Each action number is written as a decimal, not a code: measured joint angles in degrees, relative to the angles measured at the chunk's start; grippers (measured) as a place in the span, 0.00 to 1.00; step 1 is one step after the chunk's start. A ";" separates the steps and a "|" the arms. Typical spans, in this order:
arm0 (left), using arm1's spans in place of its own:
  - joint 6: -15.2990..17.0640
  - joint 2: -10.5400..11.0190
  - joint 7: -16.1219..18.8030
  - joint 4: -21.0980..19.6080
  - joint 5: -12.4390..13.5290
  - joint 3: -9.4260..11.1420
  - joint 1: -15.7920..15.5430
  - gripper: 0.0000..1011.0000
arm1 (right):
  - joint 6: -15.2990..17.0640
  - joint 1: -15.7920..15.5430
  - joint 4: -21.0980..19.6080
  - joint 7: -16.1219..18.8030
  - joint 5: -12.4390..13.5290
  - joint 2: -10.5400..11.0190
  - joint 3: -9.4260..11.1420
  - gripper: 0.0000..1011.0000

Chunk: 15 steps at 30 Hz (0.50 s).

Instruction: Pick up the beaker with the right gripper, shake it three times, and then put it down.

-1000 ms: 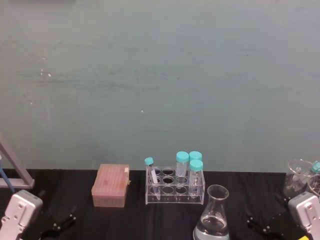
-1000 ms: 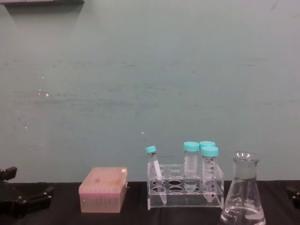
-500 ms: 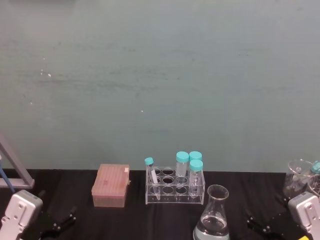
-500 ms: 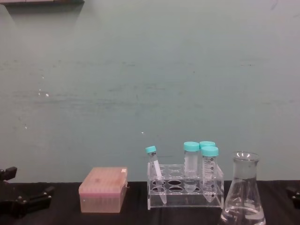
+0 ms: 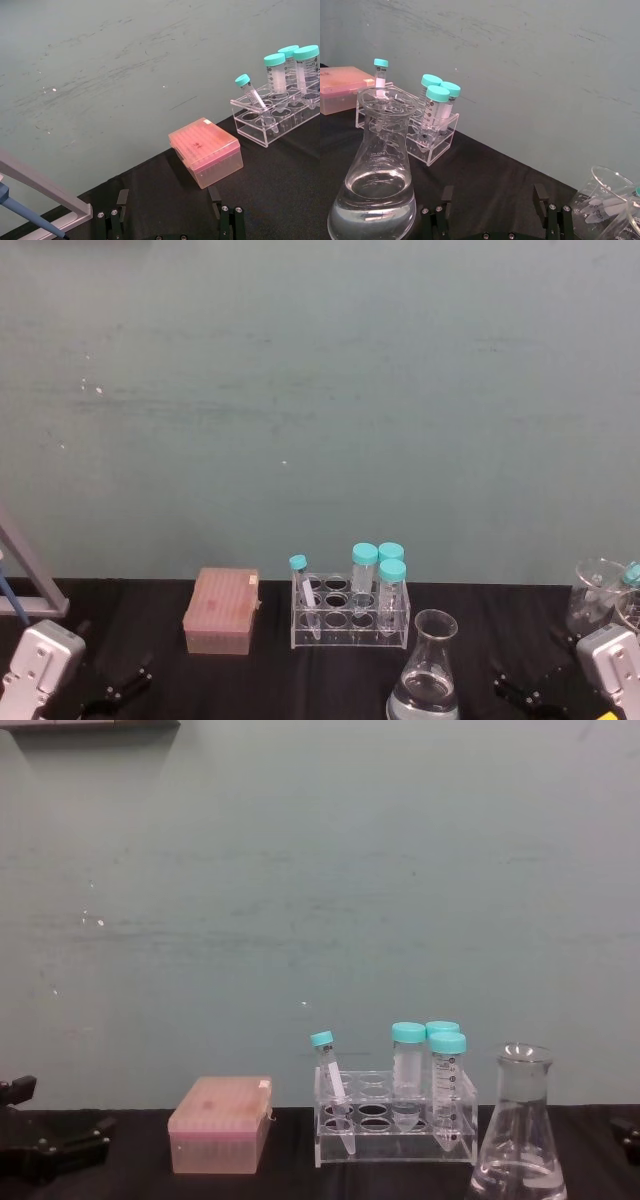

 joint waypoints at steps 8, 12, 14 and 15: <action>0.00 0.00 0.00 0.00 0.00 0.00 0.00 0.99 | 0.00 0.00 0.00 0.00 0.00 0.00 0.00 0.99; 0.00 0.00 0.00 0.00 0.00 0.00 0.00 0.99 | 0.00 0.00 0.00 0.00 0.00 0.00 0.00 0.99; 0.00 0.00 0.00 0.00 0.00 0.00 0.00 0.99 | 0.00 0.00 0.00 0.00 0.00 0.00 0.00 0.99; 0.00 0.00 0.00 0.00 0.00 0.00 0.00 0.99 | 0.00 0.00 0.00 0.00 0.00 0.00 0.00 0.99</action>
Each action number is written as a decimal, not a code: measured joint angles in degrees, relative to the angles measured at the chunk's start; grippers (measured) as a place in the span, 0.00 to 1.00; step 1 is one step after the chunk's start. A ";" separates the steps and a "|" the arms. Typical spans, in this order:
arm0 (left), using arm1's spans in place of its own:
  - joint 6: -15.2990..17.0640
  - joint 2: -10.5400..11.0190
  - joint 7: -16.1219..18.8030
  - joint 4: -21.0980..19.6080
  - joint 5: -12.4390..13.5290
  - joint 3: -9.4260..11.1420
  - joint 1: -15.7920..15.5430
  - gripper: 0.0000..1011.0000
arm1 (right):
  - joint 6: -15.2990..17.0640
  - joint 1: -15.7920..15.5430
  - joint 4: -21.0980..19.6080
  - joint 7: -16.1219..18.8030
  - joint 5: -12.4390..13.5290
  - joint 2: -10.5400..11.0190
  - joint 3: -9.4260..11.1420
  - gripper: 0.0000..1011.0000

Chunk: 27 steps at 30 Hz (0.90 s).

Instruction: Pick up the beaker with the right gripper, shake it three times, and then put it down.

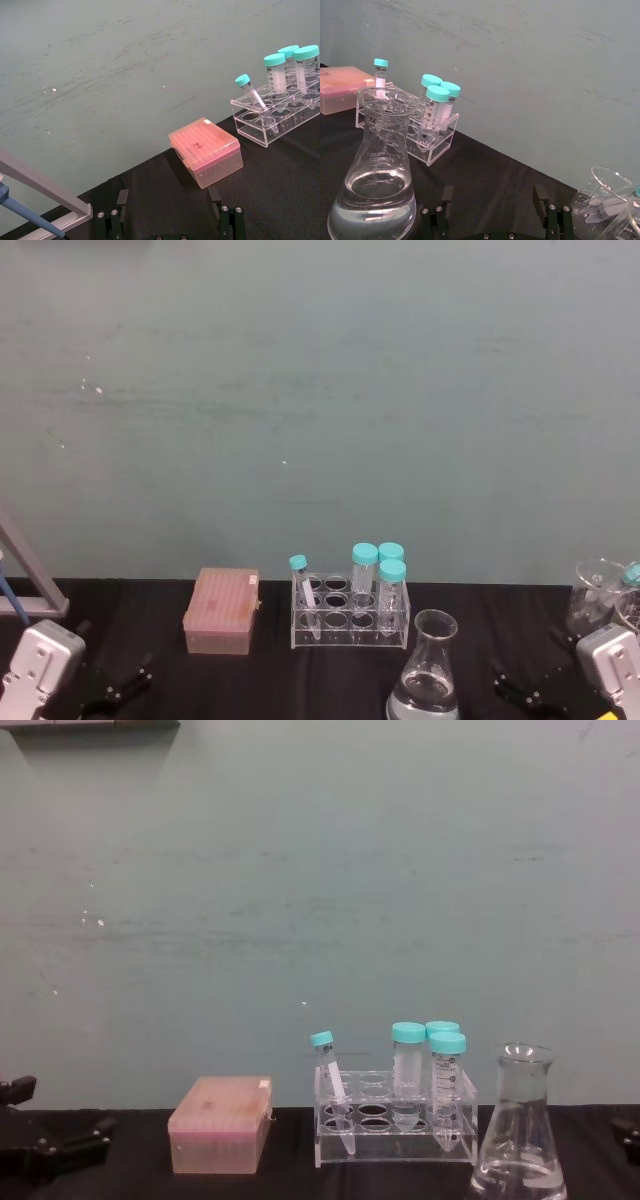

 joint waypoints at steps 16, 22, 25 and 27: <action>0.00 0.00 0.00 0.00 0.00 0.00 0.00 0.99 | 0.00 0.00 0.00 0.00 0.00 0.00 0.00 0.99; 0.00 0.00 0.00 0.00 0.00 0.00 0.00 0.99 | 0.00 0.00 0.00 0.00 0.00 0.00 0.00 0.99; 0.00 0.00 0.00 0.00 0.00 0.00 0.00 0.99 | 0.00 0.00 0.00 0.00 0.00 0.00 0.00 0.99; 0.00 0.00 0.00 0.00 0.00 0.00 0.00 0.99 | 0.00 0.00 0.00 0.00 0.00 0.00 0.00 0.99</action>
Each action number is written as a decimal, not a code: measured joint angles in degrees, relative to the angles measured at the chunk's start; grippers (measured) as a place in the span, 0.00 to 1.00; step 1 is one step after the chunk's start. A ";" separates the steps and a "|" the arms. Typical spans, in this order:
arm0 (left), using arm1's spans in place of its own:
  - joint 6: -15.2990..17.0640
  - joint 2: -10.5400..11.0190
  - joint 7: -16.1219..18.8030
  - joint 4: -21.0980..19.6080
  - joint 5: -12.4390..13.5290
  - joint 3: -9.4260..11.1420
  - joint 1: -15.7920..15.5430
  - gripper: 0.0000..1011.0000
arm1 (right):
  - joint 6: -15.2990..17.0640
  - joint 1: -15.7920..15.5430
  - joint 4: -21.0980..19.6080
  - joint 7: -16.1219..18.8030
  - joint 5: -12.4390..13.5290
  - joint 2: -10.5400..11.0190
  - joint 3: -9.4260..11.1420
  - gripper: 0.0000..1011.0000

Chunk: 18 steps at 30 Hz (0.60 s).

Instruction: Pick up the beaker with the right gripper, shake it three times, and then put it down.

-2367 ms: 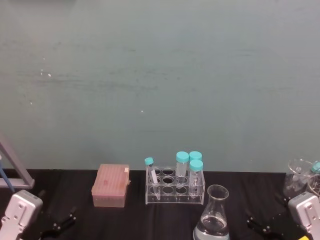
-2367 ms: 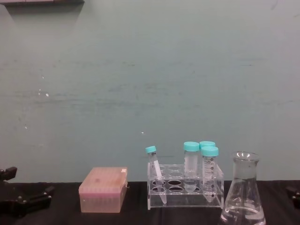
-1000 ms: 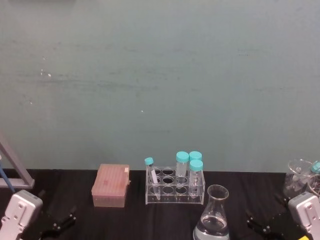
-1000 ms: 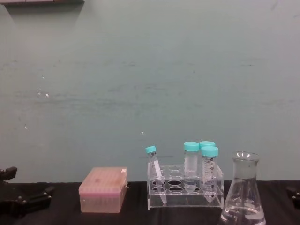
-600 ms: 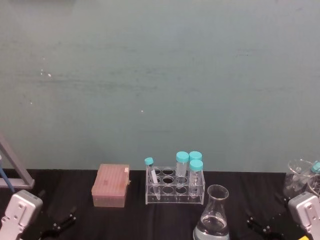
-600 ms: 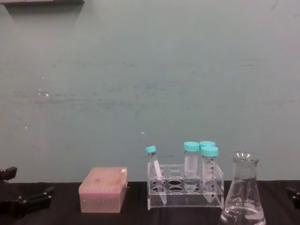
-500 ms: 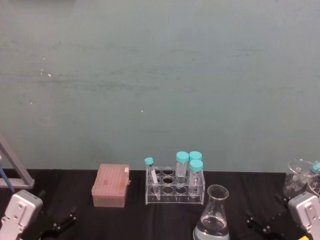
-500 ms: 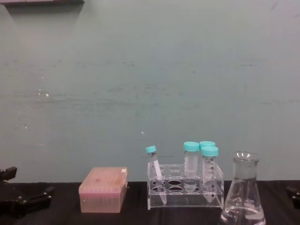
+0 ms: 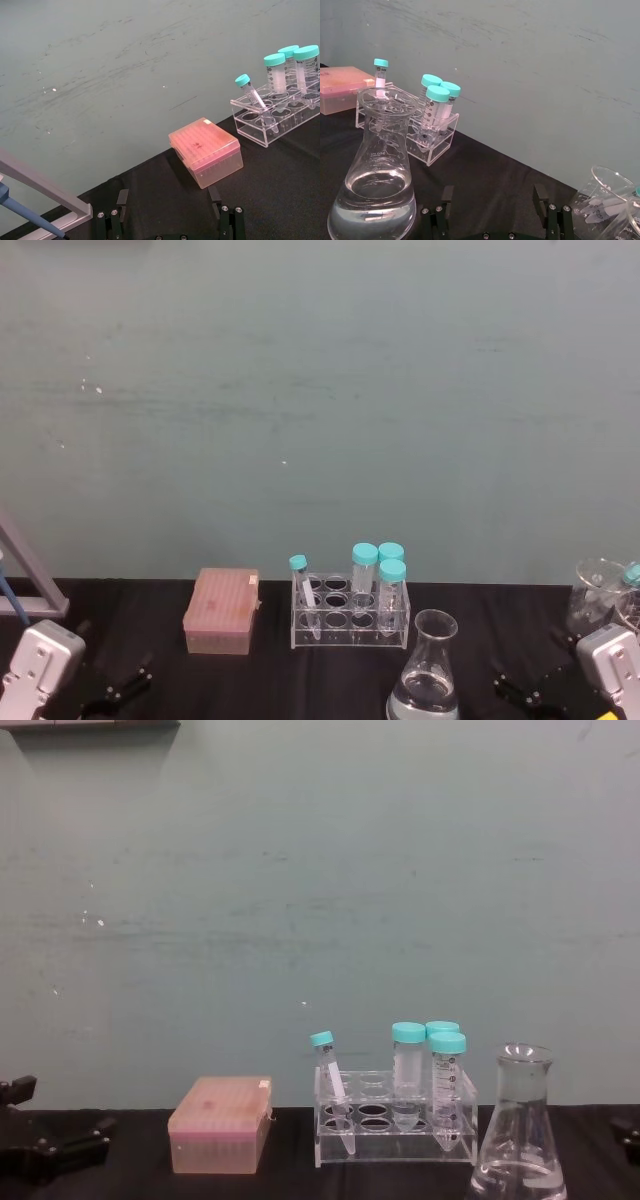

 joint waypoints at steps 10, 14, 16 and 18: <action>0.00 0.00 0.00 0.00 0.00 0.00 0.00 0.99 | -1.31 0.64 1.39 2.15 0.65 -0.62 1.72 0.99; 0.00 0.00 0.00 0.00 0.00 0.00 0.00 0.99 | -2.31 1.71 2.23 2.87 0.35 -1.19 2.58 0.99; 0.00 0.00 0.00 0.00 0.00 0.00 0.00 0.99 | -3.01 2.44 2.51 3.41 0.25 -1.55 3.03 0.99; 0.00 0.00 0.00 0.00 0.00 0.00 0.00 0.99 | -3.57 2.90 2.56 3.74 0.24 -1.81 3.41 0.99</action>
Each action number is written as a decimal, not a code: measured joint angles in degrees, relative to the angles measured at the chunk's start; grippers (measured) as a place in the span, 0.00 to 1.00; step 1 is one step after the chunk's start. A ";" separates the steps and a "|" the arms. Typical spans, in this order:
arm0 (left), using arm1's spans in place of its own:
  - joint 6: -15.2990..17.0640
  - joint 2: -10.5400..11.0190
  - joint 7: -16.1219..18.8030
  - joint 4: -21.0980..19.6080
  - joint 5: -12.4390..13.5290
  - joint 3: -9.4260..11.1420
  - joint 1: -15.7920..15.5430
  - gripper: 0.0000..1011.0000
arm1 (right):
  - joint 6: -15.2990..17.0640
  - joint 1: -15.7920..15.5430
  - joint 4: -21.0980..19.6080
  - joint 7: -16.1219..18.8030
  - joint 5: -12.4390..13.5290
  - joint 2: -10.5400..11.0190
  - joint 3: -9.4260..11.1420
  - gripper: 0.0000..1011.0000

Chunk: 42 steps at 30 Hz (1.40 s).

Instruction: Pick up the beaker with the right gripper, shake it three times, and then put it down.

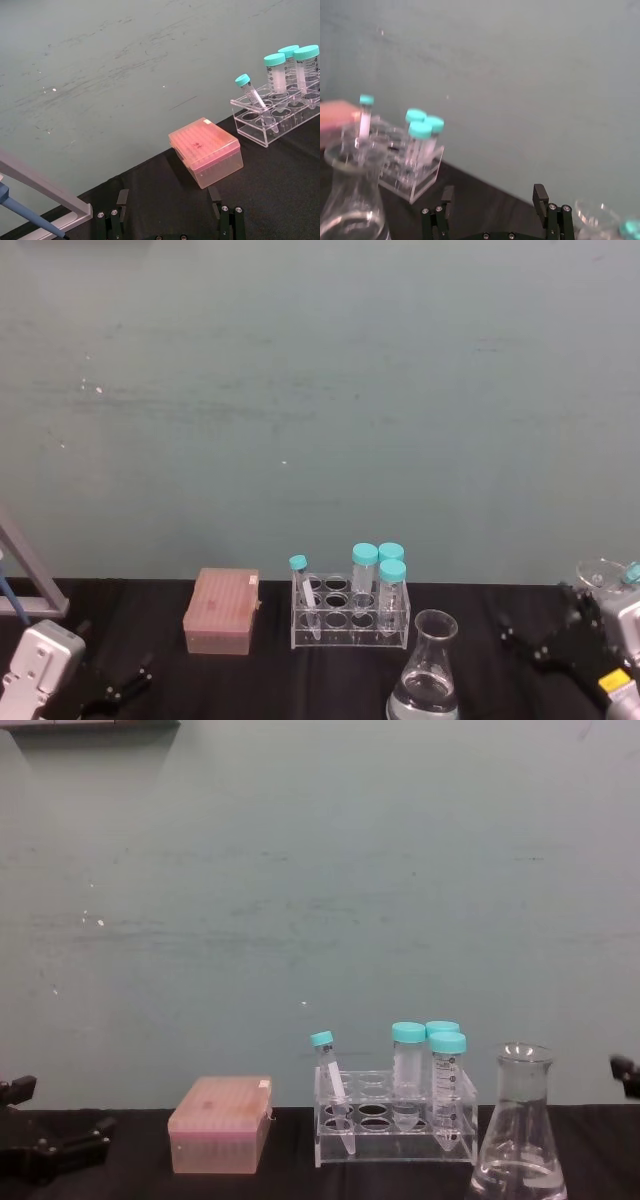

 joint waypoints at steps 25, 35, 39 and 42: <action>0.00 0.00 0.00 0.00 0.00 0.00 0.00 0.99 | 4.22 -1.96 -9.89 13.54 16.30 -5.11 4.14 0.99; 0.00 0.00 0.00 0.00 0.00 0.00 0.00 0.99 | 10.72 -2.34 -9.26 14.73 14.58 -4.59 2.98 0.99; 0.00 0.00 0.00 0.00 0.00 0.00 0.00 0.99 | 11.44 -2.27 -8.41 15.16 13.49 -4.68 2.74 0.99; 0.00 0.00 0.00 0.00 0.00 0.00 0.00 0.99 | 11.57 -2.12 -7.76 15.48 12.90 -4.87 2.64 0.99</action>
